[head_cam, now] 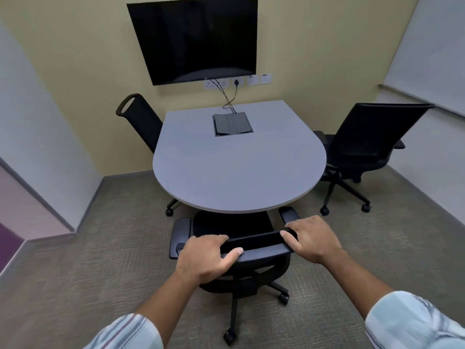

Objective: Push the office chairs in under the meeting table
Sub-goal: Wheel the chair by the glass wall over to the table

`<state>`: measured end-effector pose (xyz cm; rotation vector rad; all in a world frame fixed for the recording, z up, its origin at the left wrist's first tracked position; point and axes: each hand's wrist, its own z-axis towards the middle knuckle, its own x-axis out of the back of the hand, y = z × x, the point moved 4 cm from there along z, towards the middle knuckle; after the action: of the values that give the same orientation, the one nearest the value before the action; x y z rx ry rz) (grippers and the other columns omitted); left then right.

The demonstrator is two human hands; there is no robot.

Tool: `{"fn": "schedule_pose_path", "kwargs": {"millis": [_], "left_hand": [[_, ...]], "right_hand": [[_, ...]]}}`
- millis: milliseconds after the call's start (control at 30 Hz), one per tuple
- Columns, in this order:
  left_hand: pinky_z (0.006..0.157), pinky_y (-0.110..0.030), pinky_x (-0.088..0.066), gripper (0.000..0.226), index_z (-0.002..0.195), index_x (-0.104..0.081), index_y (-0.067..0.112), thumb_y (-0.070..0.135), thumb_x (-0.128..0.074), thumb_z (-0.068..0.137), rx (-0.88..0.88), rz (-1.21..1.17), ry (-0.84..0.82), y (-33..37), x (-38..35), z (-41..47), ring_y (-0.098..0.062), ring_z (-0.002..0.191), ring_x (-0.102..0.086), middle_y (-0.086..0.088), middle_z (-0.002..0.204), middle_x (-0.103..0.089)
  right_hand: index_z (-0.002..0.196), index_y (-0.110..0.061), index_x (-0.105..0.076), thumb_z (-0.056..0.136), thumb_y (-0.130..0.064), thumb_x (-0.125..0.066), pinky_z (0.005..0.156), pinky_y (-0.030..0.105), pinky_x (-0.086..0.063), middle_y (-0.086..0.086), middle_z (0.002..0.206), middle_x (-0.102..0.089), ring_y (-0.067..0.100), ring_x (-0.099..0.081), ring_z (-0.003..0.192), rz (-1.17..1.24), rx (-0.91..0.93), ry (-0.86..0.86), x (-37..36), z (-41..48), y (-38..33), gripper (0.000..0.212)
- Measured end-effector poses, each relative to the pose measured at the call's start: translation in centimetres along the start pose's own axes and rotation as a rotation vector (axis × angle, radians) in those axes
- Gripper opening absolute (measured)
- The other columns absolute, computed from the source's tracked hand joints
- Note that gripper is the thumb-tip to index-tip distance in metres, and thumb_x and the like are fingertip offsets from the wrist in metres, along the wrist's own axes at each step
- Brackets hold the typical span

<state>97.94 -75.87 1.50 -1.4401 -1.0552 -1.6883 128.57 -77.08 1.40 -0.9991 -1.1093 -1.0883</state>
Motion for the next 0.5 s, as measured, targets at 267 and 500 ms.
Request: {"fn": "schedule_pose_path", "kwargs": {"millis": [267, 500], "left_hand": [[0.089, -0.038, -0.053, 0.073, 0.144, -0.069, 0.03, 0.08, -0.034, 0.104, 0.022, 0.006, -0.045, 0.2, 1.0, -0.2, -0.014, 0.114, -0.072, 0.009, 0.122, -0.079], [0.096, -0.038, -0.054, 0.094, 0.15, -0.065, 0.029, 0.088, -0.02, 0.093, 0.028, 0.042, -0.033, 0.0, 1.4, -0.2, -0.014, 0.122, -0.07, 0.01, 0.132, -0.077]], "right_hand": [[0.073, -0.024, -0.064, 0.101, -0.065, -0.028, 0.08, 0.042, -0.053, -0.004, 0.065, -0.062, 0.016, -0.058, 0.064, -0.037, -0.012, -0.003, 0.1, -0.1, -0.3, 0.061], [0.079, -0.025, -0.069, 0.1, -0.067, -0.026, 0.083, 0.042, -0.053, -0.004, 0.071, -0.066, 0.016, -0.062, 0.07, -0.042, -0.028, -0.006, 0.0, -0.2, -0.6, 0.064]]}}
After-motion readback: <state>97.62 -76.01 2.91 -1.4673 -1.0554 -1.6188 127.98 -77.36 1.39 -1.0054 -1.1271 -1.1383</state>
